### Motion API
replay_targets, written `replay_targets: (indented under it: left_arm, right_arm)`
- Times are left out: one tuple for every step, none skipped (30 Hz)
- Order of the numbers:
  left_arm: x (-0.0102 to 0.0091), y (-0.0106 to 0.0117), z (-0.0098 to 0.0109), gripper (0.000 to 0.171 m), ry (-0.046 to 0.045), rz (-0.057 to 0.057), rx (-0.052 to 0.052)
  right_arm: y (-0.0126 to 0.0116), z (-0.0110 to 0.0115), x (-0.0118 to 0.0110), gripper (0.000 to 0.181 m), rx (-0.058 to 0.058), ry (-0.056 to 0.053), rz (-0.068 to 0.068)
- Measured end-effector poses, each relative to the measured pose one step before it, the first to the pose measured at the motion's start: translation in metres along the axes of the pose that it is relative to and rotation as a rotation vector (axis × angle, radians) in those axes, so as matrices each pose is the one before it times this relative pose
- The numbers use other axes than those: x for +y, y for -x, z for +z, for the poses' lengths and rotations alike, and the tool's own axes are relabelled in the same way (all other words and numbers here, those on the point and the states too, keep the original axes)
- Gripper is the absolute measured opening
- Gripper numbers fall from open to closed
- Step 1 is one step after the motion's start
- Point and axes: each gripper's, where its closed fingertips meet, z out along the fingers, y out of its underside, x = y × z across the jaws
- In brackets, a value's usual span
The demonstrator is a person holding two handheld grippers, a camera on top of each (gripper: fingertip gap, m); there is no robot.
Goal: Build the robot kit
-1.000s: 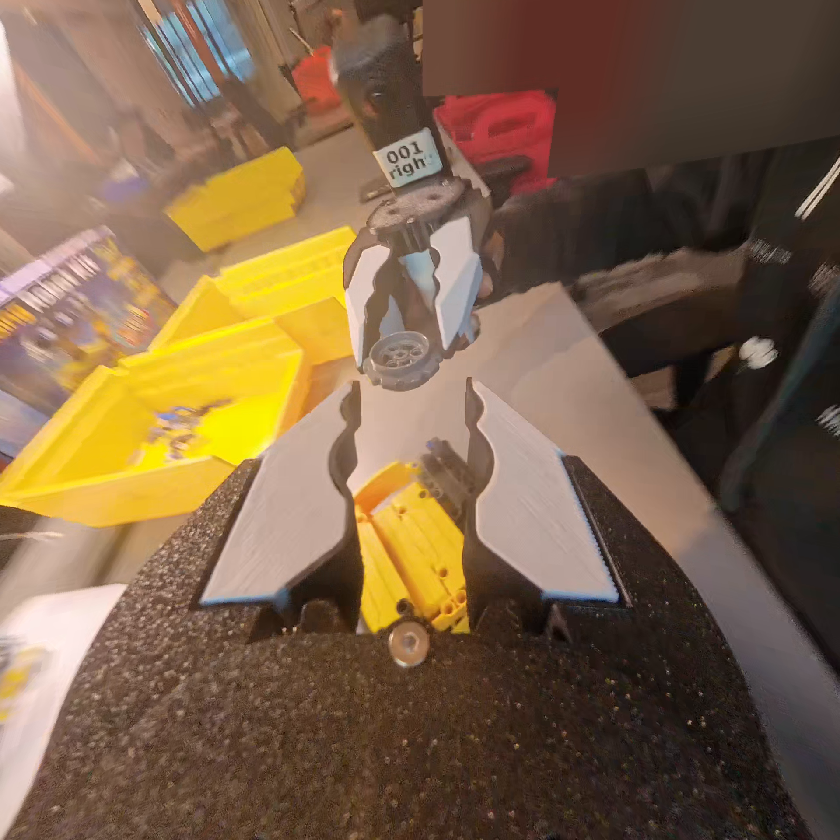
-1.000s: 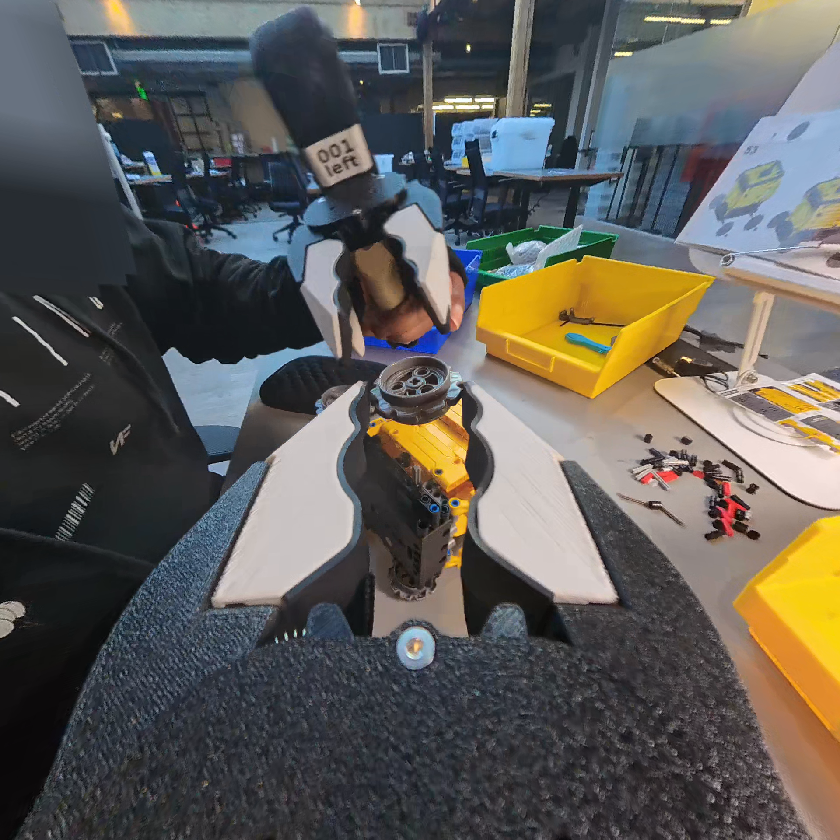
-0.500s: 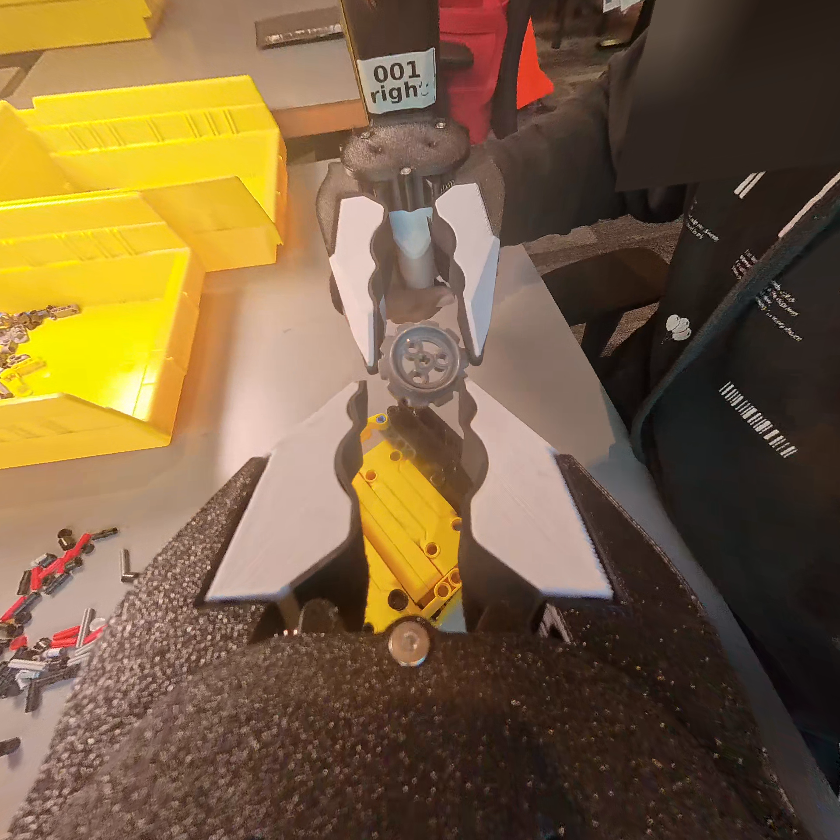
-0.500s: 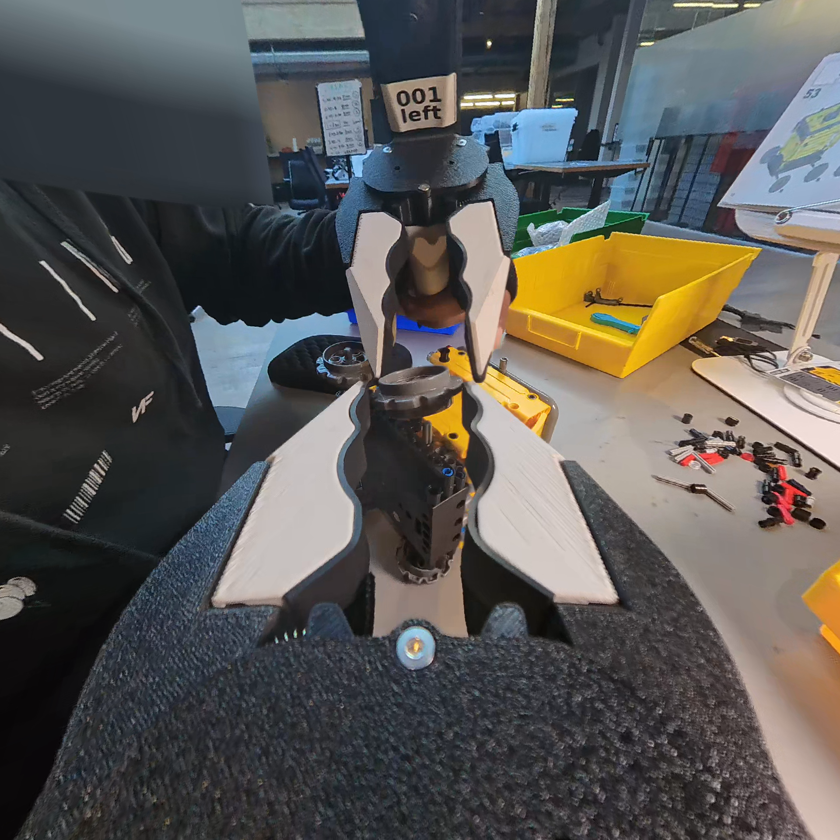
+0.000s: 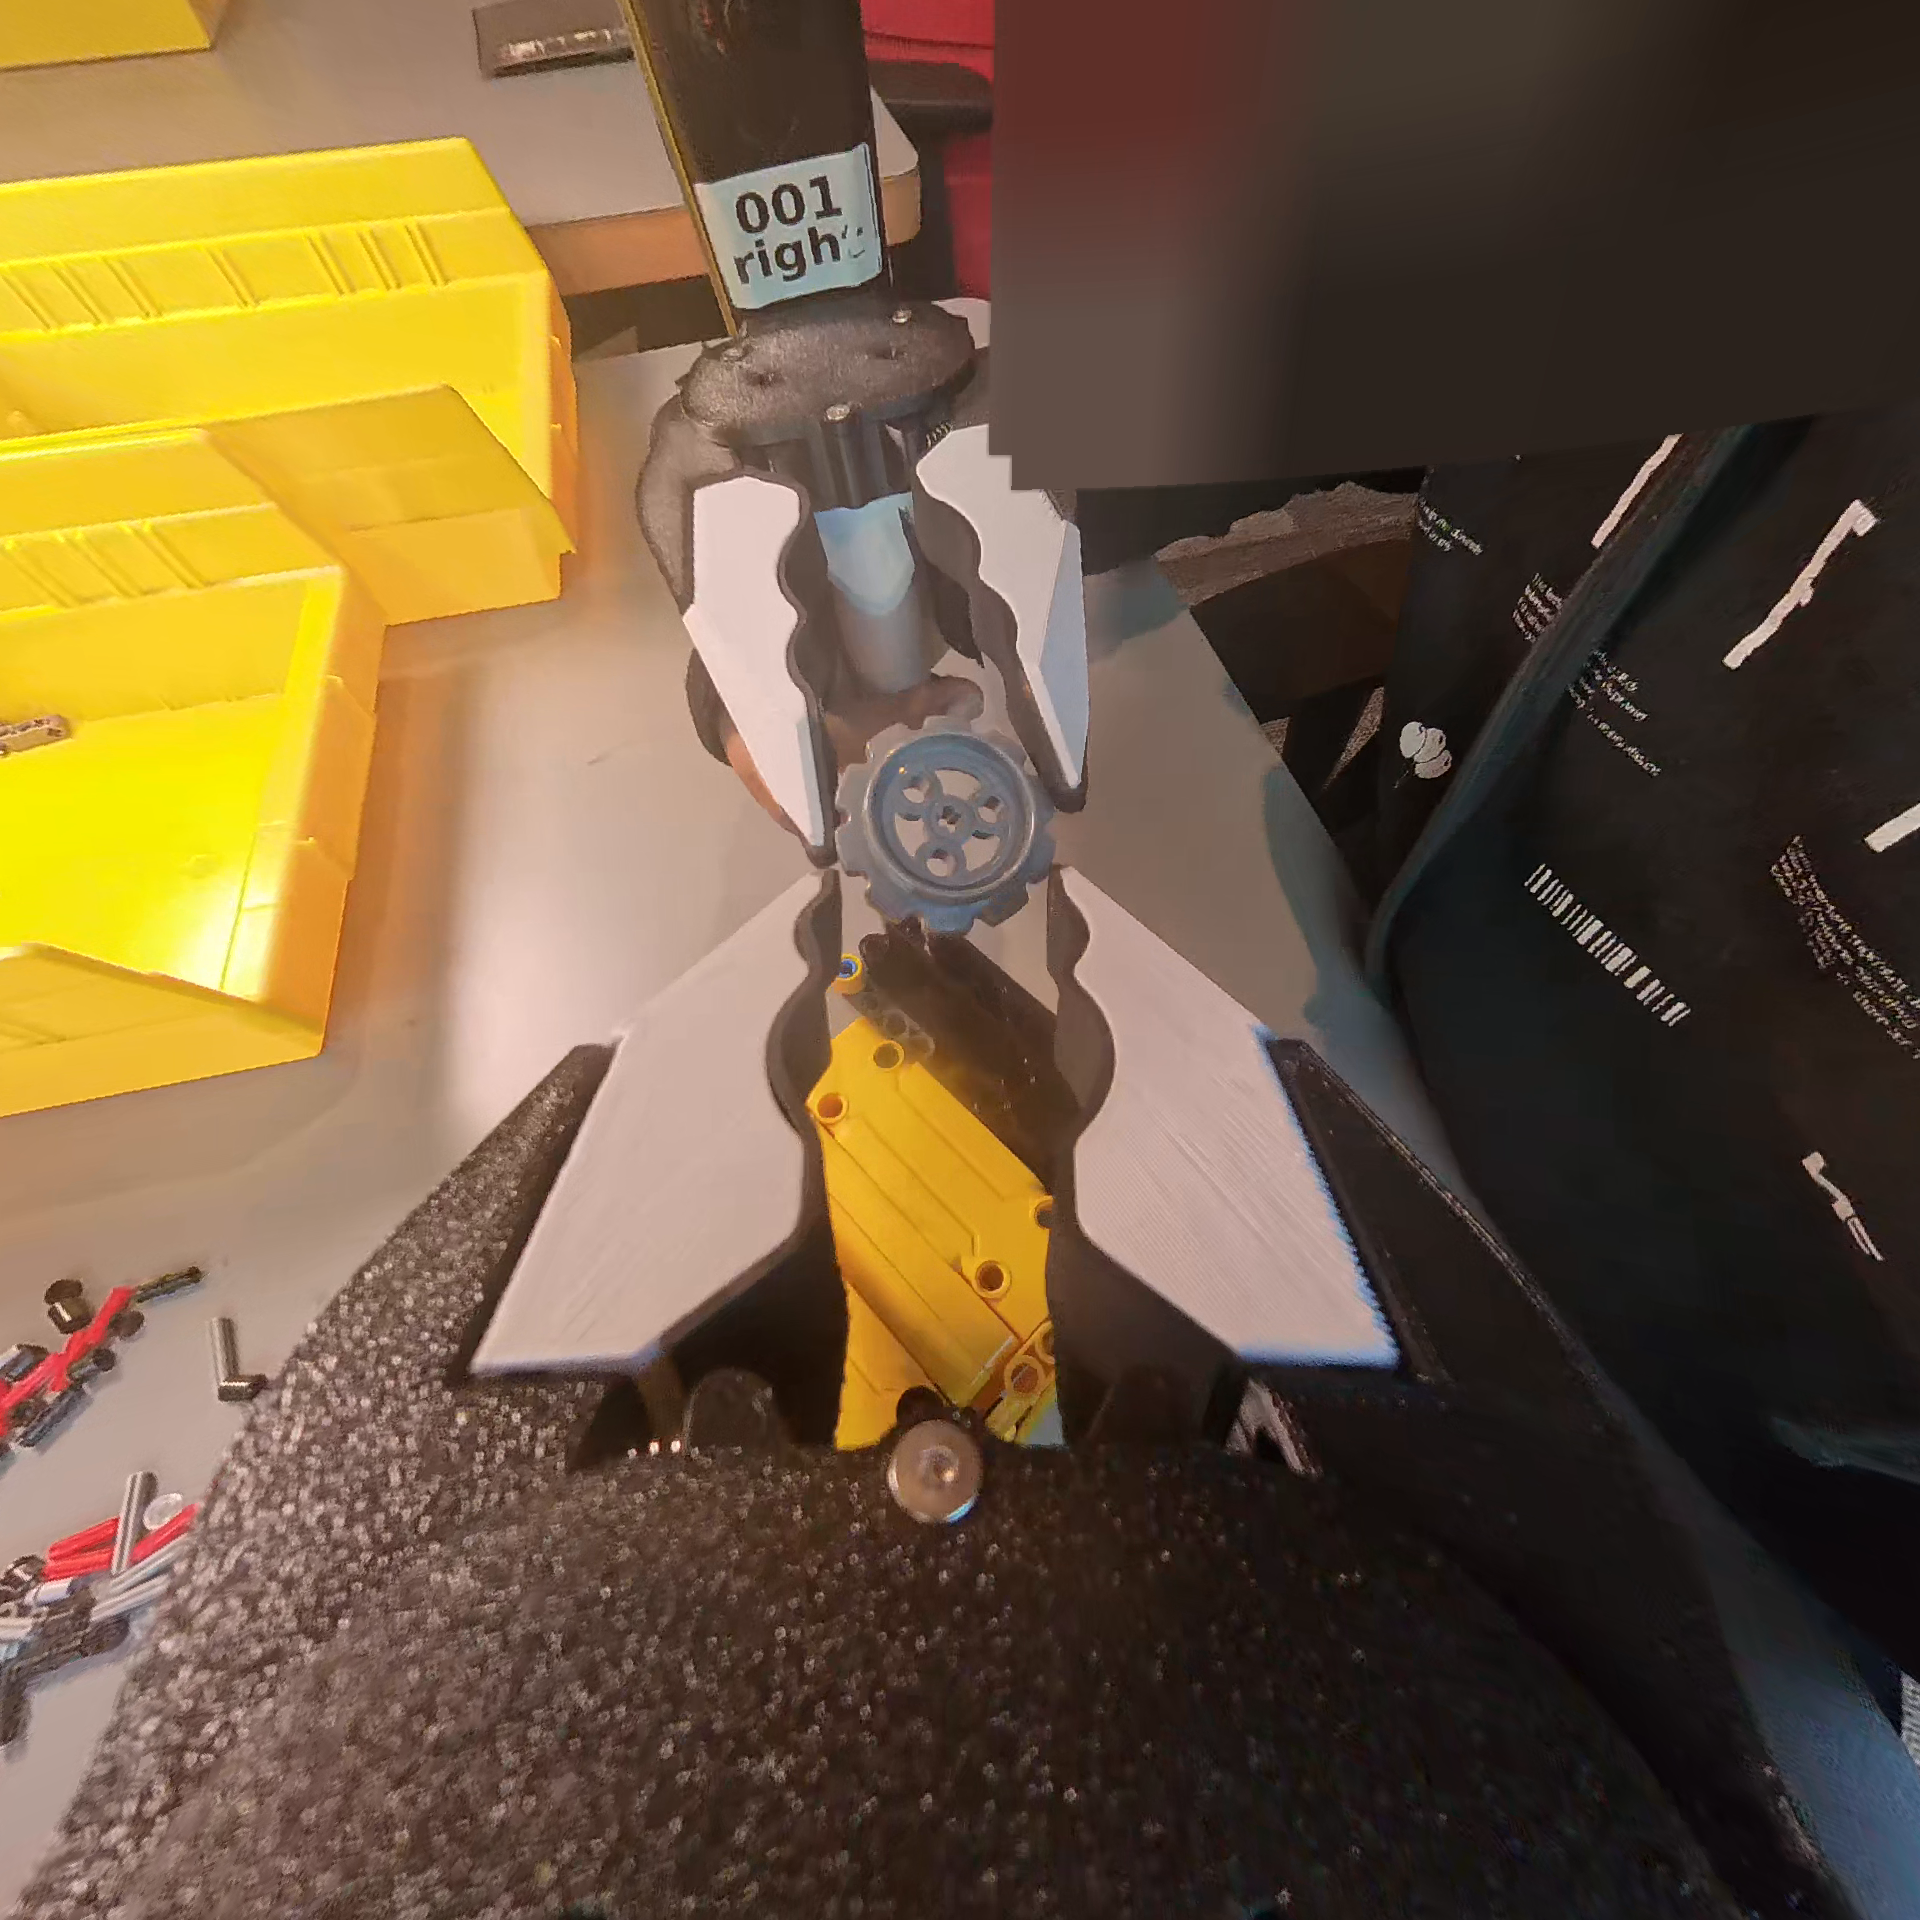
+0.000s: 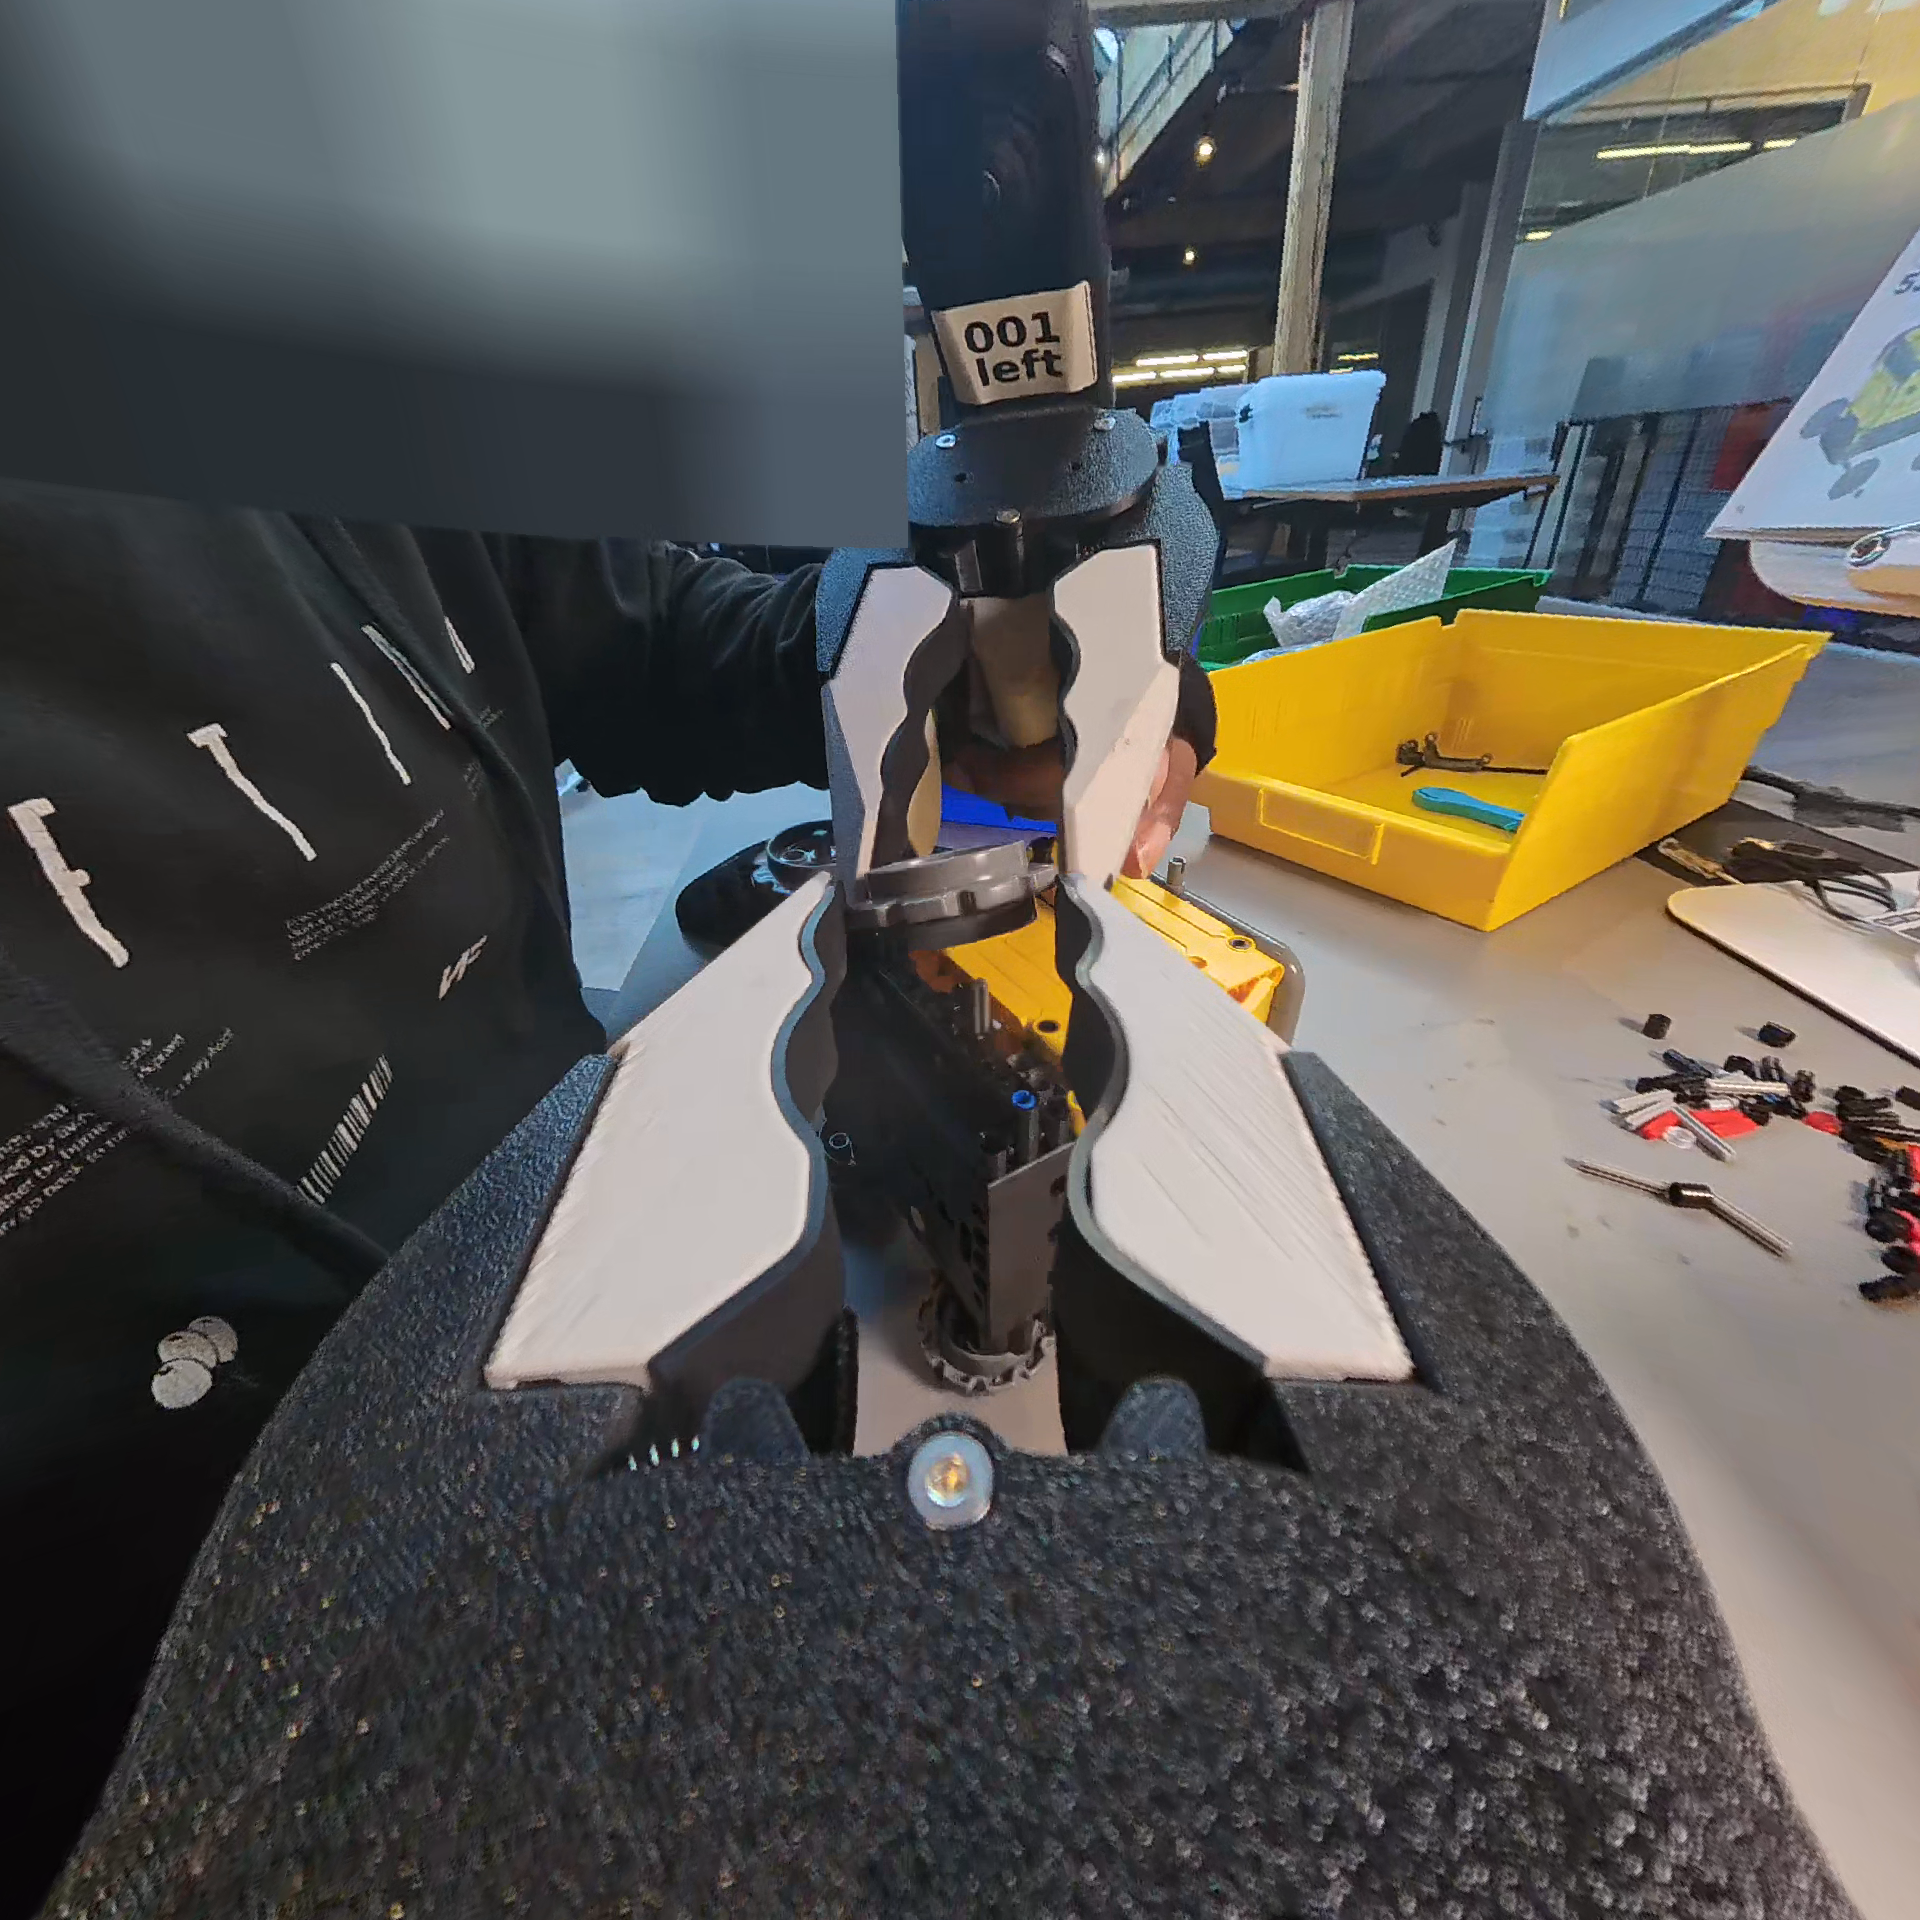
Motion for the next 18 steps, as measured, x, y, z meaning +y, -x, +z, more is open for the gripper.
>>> replay_targets:
  left_arm:
    - [0.00057,0.00082,0.00012,0.035,0.00290,-0.0002,-0.0012]
    - [0.00046,0.00030,0.00021,0.035,-0.00005,-0.0040,0.0019]
    - [0.00077,-0.00037,0.00021,0.035,0.00083,-0.0071,0.0067]
    - [0.00108,-0.00080,0.00028,0.034,0.00223,-0.0075,0.0095]
    - [0.00076,-0.00092,0.00021,0.032,0.00206,-0.0050,0.0084]
    - [0.00062,-0.00046,0.00020,0.032,0.00172,-0.0026,0.0041]
    - [0.00056,-0.00018,0.00007,0.032,0.00263,0.0001,0.0018]
    - [0.00046,-0.00041,0.00012,0.032,0.00412,-0.0002,0.0027]
    - [0.00086,-0.00035,0.00019,0.031,0.00636,-0.0019,0.0027]
    - [0.00138,0.00012,0.00005,0.032,0.00857,-0.0004,0.0003]
    - [0.00118,-0.00026,0.00000,0.032,0.00625,-0.0002,0.0022]
    - [0.00056,-0.00052,-0.00011,0.032,0.00145,-0.0016,0.0034]
    - [0.00066,-0.00006,-0.00020,0.032,0.00211,-0.0025,0.0012]
    - [0.00089,0.00017,-0.00023,0.032,0.00299,-0.0012,-0.0005]
    - [0.00078,0.00043,-0.00042,0.032,0.00188,-0.0010,-0.0009]
    - [0.00066,0.00074,-0.00044,0.032,0.00070,-0.0029,-0.0016]
    - [0.00043,0.00097,-0.00061,0.032,-0.00017,-0.0036,-0.0020]
    - [0.00019,0.00084,-0.00049,0.032,-0.00186,-0.0039,-0.0011]
  right_arm:
    - [-0.00174,-0.00081,0.00065,0.040,0.0024,-0.0012,0.0054]
    - [-0.00061,-0.00076,0.00153,0.040,-0.0037,0.0062,0.0038]
    - [-0.00016,-0.00058,0.00178,0.040,-0.0025,0.0094,-0.0007]
    - [-0.00015,-0.00016,0.00186,0.040,0.0021,0.0114,-0.0053]
    - [-0.00008,0.00012,0.00179,0.040,0.0041,0.0122,-0.0063]
    - [0.00018,0.00012,0.00083,0.040,0.0020,0.0070,-0.0035]
    - [-0.00002,0.00016,0.00042,0.040,0.0032,0.0056,0.0004]
    - [-0.00113,-0.00005,-0.00018,0.036,0.0113,0.0020,0.0002]
    - [0.00013,0.00013,-0.00001,0.036,0.0039,0.0030,-0.0060]
    - [-0.00047,0.00057,0.00151,0.036,0.0070,0.0135,-0.0008]
    - [0.00003,0.00051,0.00106,0.036,0.0069,0.0100,-0.0044]
    - [0.00043,0.00057,0.00036,0.036,0.0065,0.0035,-0.0039]
    - [-0.00004,0.00055,0.00022,0.036,0.0081,0.0035,0.0020]
    - [-0.00040,0.00051,0.00042,0.036,0.0095,0.0058,0.0020]
    - [-0.00044,0.00052,0.00046,0.036,0.0103,0.0060,-0.0015]
    - [-0.00076,0.00046,0.00012,0.036,0.0119,0.0036,0.0002]
    - [-0.00120,0.00038,0.00011,0.036,0.0126,0.0031,0.0055]
    - [-0.00097,0.00027,-0.00002,0.036,0.0106,0.0000,0.0089]
